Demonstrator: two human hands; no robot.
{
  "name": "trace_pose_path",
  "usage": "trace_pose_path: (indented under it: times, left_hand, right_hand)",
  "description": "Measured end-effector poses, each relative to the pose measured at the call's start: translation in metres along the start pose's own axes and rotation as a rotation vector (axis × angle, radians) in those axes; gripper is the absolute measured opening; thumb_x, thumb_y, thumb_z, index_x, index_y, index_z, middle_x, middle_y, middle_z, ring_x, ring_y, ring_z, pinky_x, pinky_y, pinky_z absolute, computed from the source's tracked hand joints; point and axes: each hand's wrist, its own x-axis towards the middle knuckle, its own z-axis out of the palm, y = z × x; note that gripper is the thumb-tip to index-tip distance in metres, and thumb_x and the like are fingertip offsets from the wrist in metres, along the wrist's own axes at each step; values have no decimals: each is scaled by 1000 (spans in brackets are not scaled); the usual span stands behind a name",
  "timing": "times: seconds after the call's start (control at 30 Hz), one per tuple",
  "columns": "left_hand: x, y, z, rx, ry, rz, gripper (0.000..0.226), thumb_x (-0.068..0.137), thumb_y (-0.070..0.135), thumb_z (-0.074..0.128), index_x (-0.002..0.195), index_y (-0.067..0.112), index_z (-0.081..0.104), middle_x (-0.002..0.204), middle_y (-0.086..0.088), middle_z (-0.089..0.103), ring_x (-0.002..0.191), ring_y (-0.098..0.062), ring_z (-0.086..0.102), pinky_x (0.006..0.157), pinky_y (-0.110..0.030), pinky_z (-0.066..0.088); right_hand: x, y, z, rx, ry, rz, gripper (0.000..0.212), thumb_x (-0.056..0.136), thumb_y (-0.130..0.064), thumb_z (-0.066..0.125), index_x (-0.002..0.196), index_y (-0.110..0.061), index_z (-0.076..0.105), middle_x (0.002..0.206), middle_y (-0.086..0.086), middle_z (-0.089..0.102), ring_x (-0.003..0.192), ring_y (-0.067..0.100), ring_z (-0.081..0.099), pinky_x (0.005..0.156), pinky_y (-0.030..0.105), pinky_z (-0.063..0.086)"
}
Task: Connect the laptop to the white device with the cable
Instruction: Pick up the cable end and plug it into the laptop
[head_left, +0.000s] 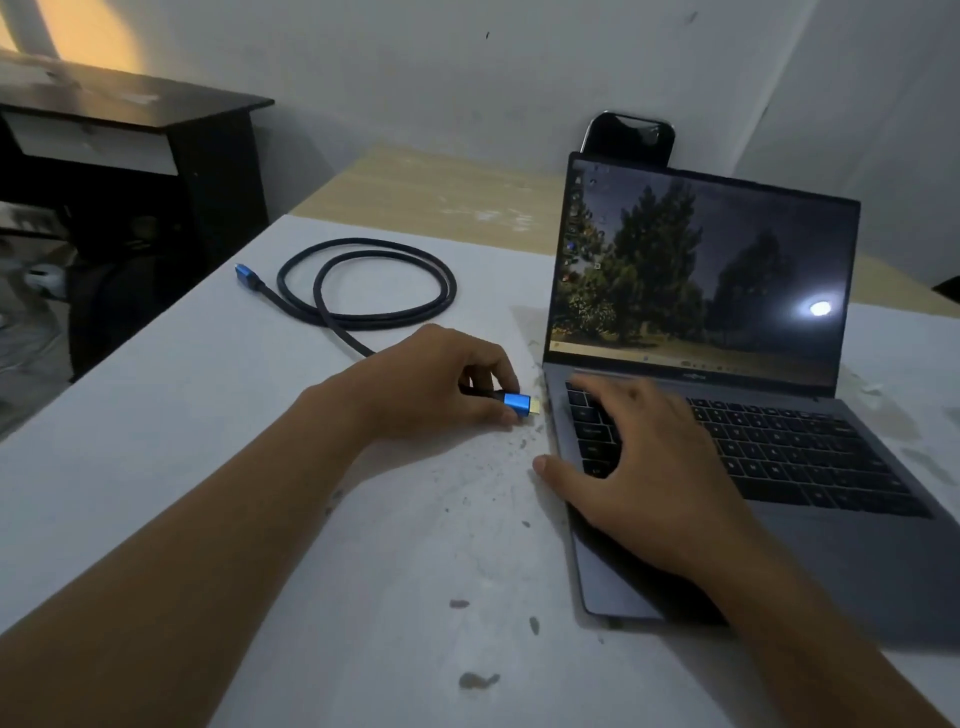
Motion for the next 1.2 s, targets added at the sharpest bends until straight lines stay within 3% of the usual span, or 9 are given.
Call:
trace_pose_path:
  times: [0.23,0.37,0.5,0.87,1.1,1.2]
  left_hand:
    - [4,-2,2,27,16,-26,26,77,53,79,98,40,76,87,20,72,81,-2,66,74,-33,60]
    - [4,-2,3,90,46,-38,24,77,57,77,95,42,74,85,23,69,79,1,64,69,-23,53]
    - [5,-2,5,73,38,-54,28,76,62,73,96,42,72,87,23,68,81,2,63,69,-22,52]
    - [3,3,13,77,64,-90,24,81,61,70,98,45,69,84,27,65,84,10,58,62,-13,38]
    - [3,0,13,64,93,-83,33,73,71,63,96,47,68,84,30,65,84,9,59,63,-22,48]
    - [4,2,10,81,89,-90,27,77,64,71,96,44,70,84,30,65,80,7,60,63,-22,46]
  right_hand:
    - [-1,-2,5,-3,83,-11,74,76,-67,55,143,-43,31,129,-17,39,118,5,33,101,31,35]
    - [-1,-3,8,-6,89,-13,70,76,-67,52,139,-46,31,121,-24,34,114,0,29,99,26,32]
    - [1,-2,9,-24,89,-7,70,74,-70,48,138,-48,30,117,-28,29,113,-3,26,99,23,29]
    - [5,-5,10,-51,82,2,74,71,-72,40,139,-46,30,119,-28,28,115,-2,25,101,23,24]
    - [5,-4,13,-72,95,2,75,71,-73,38,139,-45,34,123,-24,35,117,1,30,101,24,26]
    - [5,-3,12,-61,108,1,73,72,-71,43,139,-43,37,119,-24,34,116,2,31,102,28,29]
